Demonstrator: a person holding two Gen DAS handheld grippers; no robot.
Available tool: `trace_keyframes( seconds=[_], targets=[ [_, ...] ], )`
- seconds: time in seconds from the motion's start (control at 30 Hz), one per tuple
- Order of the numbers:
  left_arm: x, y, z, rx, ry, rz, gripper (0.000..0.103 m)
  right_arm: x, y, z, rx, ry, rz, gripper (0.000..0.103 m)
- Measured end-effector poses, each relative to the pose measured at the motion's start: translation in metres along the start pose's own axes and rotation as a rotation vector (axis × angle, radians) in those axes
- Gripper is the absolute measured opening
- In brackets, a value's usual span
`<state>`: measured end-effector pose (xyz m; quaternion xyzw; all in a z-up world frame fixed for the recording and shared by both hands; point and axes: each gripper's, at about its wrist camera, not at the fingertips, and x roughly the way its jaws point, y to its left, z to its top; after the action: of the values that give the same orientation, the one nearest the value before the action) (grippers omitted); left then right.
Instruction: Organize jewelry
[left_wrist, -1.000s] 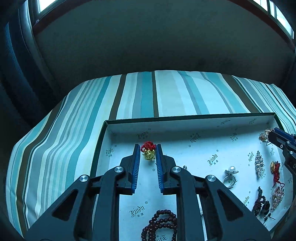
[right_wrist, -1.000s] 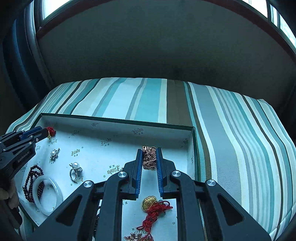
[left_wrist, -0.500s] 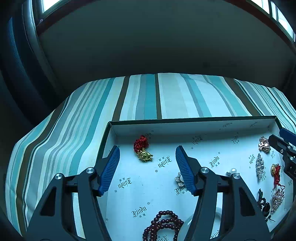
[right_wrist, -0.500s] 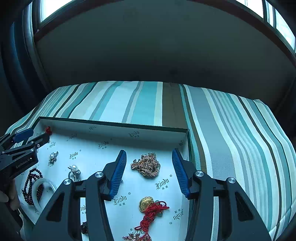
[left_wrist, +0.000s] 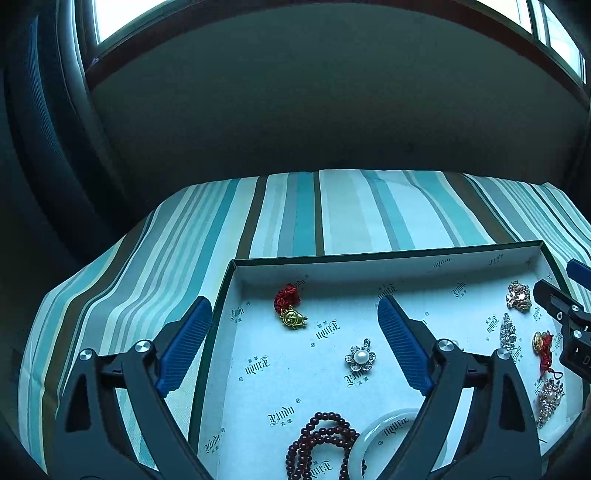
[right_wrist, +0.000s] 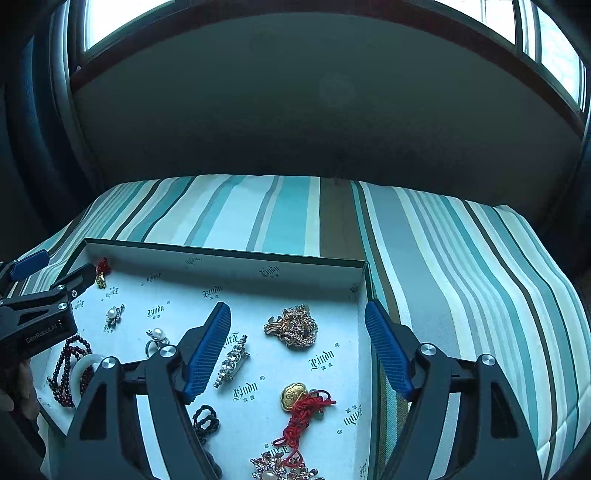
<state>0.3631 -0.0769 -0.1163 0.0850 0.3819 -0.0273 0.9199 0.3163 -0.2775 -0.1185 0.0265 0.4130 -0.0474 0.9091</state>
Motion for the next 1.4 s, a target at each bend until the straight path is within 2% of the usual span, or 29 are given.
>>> trace_keyframes(
  seconds=[0.1,0.4,0.73,1.17,1.4],
  targets=[
    [-0.005,-0.001,-0.002,0.008,0.001,0.011,0.092,-0.007,0.000,-0.003,0.007,-0.005,-0.009,0.079],
    [-0.048,0.003,-0.020,-0.037,-0.024,-0.043,0.092,-0.045,-0.003,-0.019,0.047,-0.028,-0.026,0.081],
    [-0.134,0.005,-0.055,-0.059,-0.083,-0.061,0.093,-0.124,0.013,-0.052,0.038,-0.084,-0.019,0.081],
    [-0.249,0.022,-0.094,-0.123,-0.182,-0.057,0.098,-0.242,0.037,-0.083,-0.015,-0.240,0.016,0.082],
    [-0.299,0.029,-0.106,-0.135,-0.247,-0.051,0.099,-0.287,0.043,-0.092,-0.032,-0.313,0.029,0.084]
  ],
)
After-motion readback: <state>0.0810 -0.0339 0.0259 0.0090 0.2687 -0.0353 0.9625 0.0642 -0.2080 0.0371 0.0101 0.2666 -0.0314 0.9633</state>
